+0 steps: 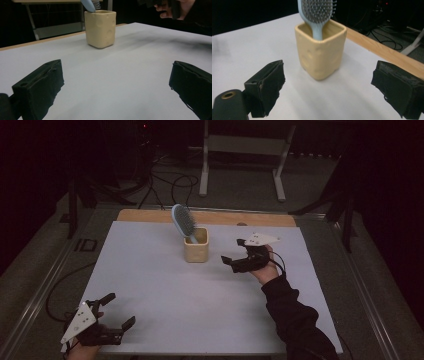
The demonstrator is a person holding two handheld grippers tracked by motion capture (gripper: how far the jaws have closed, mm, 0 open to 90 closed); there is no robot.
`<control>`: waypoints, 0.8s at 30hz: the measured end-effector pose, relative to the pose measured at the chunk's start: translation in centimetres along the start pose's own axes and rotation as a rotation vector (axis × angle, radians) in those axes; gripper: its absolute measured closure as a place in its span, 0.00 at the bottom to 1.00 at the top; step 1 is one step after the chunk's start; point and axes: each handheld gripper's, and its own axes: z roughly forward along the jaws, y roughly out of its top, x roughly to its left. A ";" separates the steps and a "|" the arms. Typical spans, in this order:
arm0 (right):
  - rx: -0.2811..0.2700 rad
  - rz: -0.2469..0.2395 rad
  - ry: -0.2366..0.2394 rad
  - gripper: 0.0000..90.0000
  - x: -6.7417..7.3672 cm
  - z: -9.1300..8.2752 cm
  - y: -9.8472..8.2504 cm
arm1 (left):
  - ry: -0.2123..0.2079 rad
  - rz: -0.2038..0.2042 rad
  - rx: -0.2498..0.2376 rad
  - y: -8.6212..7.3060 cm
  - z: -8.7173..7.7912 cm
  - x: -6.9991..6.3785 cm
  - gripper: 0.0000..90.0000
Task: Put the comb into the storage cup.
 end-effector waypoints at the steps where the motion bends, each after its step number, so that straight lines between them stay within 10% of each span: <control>1: 0.002 0.001 -0.003 0.11 0.0 -0.2 -0.2 | 0.000 0.000 0.000 0.0 0.0 0.0 0.00; 24: 0.027 0.019 -0.017 0.12 2.2 -4.4 -6.1 | 0.004 0.001 -0.001 0.0 -0.1 0.0 0.00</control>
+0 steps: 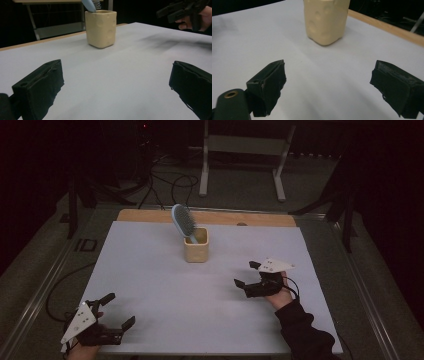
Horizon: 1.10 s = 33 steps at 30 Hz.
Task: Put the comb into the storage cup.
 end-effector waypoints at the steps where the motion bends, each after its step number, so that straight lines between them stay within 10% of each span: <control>1: 0.000 0.001 0.001 0.12 0.1 -0.2 -0.3 | 0.000 0.000 0.000 0.0 0.0 0.0 0.00; 33: 0.064 0.078 -0.113 0.10 0.5 -7.1 -7.6 | -0.003 0.003 0.001 0.0 0.0 0.0 0.00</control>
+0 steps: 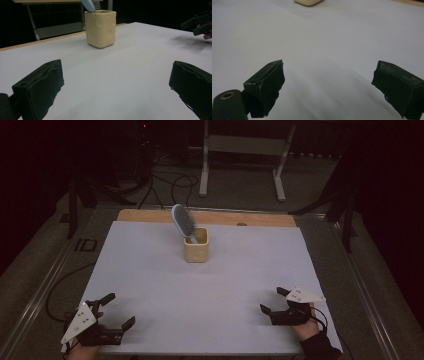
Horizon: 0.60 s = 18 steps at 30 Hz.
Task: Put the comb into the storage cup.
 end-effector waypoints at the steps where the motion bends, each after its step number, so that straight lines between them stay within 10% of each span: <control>1: 0.003 0.010 0.003 0.10 -0.1 0.0 -0.2 | 0.000 0.000 0.000 0.0 0.0 0.0 0.00; 18: 0.019 -0.018 0.008 0.10 0.2 0.5 -0.1 | -0.006 -0.001 0.001 0.0 0.0 0.0 0.00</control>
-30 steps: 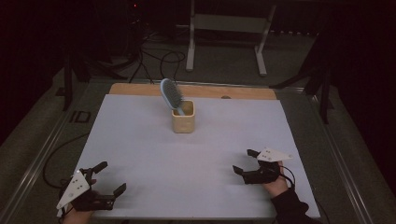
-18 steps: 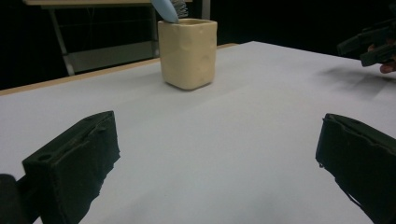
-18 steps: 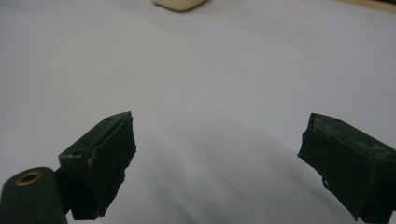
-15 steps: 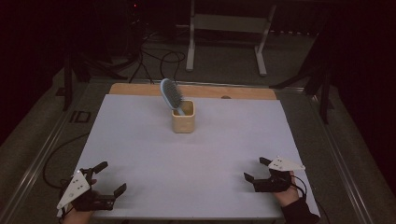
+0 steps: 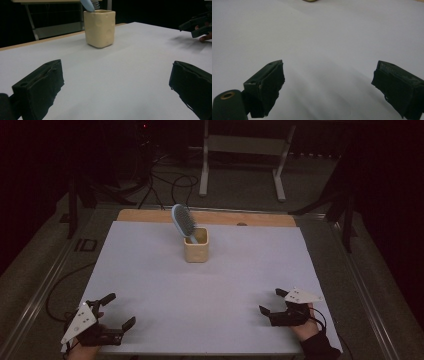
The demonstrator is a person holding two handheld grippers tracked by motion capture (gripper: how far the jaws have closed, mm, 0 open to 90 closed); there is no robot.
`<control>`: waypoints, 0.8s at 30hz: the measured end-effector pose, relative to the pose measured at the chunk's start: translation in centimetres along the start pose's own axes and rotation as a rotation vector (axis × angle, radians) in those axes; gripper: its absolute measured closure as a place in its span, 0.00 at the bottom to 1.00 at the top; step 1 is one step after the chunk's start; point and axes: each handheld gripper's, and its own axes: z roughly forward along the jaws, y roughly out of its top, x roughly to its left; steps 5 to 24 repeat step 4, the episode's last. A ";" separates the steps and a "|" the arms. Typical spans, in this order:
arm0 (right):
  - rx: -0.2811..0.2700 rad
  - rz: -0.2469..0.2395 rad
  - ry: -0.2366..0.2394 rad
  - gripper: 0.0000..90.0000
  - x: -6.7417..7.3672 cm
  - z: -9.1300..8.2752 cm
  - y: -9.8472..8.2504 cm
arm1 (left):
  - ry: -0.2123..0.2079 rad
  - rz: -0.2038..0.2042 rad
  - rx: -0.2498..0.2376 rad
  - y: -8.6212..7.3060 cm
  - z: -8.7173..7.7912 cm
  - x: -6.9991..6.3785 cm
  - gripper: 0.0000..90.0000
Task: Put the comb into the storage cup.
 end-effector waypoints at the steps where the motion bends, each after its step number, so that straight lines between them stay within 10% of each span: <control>1: 0.000 0.001 0.002 0.10 0.0 0.0 0.0 | 0.000 0.000 0.000 0.0 0.0 0.0 0.00; 24: -0.002 -0.001 0.005 0.10 -0.1 -0.1 0.0 | 0.000 0.001 -0.001 0.0 0.0 0.0 0.00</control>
